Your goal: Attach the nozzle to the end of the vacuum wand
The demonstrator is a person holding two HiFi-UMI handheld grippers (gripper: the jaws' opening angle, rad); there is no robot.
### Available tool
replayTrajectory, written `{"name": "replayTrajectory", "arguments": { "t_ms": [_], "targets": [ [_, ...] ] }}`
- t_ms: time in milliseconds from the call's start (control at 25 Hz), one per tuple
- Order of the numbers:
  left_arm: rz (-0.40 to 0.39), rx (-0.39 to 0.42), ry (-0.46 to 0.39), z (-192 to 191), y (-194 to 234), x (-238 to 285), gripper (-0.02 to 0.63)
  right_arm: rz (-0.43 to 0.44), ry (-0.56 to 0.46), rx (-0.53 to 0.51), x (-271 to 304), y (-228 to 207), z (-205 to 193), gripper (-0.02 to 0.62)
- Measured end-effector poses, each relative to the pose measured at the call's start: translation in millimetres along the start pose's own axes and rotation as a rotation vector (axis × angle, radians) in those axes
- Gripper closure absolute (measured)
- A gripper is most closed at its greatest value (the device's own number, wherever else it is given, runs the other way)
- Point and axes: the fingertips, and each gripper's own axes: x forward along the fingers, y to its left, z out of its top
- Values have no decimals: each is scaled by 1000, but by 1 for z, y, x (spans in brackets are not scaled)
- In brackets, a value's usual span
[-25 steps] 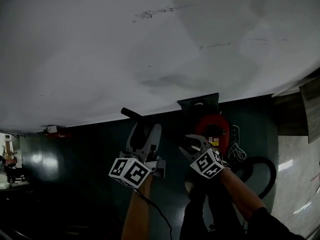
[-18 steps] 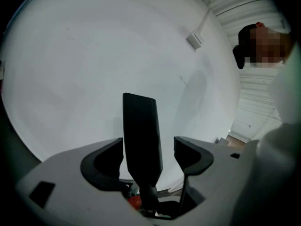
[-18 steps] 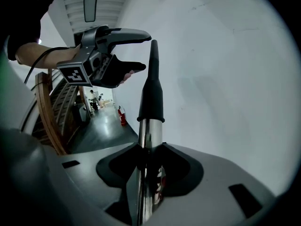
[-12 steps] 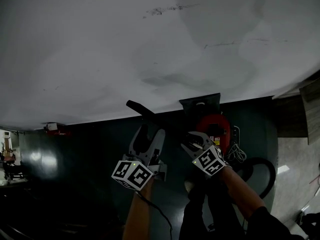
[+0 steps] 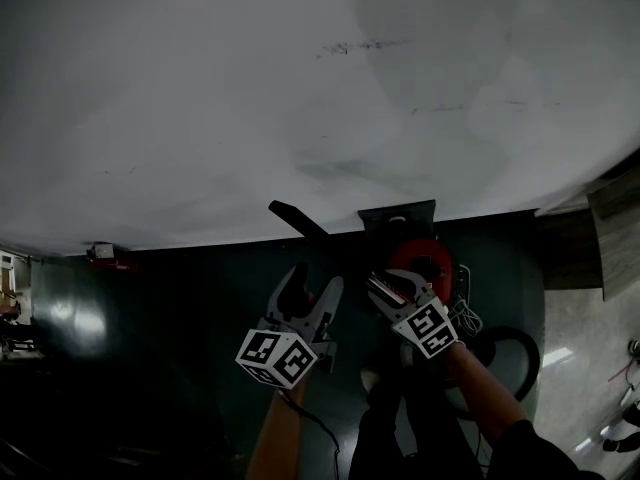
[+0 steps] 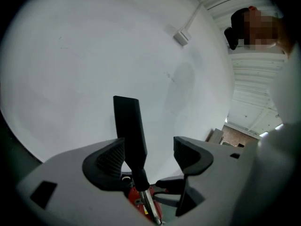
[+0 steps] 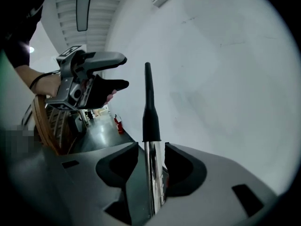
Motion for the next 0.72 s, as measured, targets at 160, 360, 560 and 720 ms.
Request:
{"name": "replayTrajectory", "arguments": {
  "t_ms": [160, 360, 560, 720],
  "targets": [
    [-2, 62, 26, 5, -27, -18, 294, -27, -54, 78, -32, 5, 35, 430],
    [11, 144, 27, 20, -60, -46, 373, -24, -127, 146, -72, 25, 82, 436],
    [27, 232, 2, 35, -99, -79, 484, -38, -208, 166, -112, 51, 125, 539],
    [31, 267, -41, 48, -123, -99, 575, -36, -256, 157, -140, 69, 155, 560]
  ]
}}
